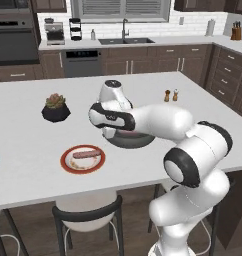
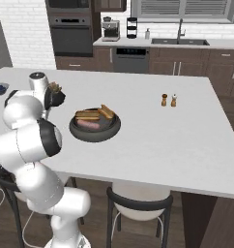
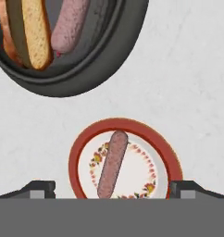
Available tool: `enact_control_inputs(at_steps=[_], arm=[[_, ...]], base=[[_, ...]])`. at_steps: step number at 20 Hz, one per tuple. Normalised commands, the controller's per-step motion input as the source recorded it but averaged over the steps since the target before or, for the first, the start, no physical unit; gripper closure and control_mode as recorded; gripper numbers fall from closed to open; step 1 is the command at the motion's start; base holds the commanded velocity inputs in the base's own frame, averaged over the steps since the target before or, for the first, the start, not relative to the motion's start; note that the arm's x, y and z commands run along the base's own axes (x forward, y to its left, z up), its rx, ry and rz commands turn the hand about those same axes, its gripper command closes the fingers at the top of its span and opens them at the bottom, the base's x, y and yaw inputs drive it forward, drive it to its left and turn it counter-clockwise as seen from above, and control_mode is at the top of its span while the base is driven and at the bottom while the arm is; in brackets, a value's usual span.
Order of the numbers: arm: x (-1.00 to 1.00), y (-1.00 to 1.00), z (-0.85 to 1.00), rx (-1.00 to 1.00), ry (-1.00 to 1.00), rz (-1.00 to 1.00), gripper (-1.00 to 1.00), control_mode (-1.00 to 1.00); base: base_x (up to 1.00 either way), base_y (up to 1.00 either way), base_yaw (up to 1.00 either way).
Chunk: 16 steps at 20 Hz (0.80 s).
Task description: Place one bun and one sausage from the bowl on each plate.
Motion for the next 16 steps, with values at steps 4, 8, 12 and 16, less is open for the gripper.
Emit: enact_control_inputs(at_steps=[4, 8, 12, 16], arm=[[0.13, -0.89, 0.64, -0.04, 0.00, 0.31, -1.00, -1.00], [0.15, -0.97, 0.26, -0.15, 0.00, 0.45, -1.00, -1.00], [0.03, -0.93, 0.02, -0.21, -0.09, 0.55, -1.00, -1.00], [0.20, -0.69, 0.00, -0.21, -0.11, 0.65, -1.00, -1.00]], base=[[0.00, 0.00, 0.00], [0.00, 0.00, 0.00], [0.00, 0.00, 0.00], [0.00, 0.00, 0.00]])
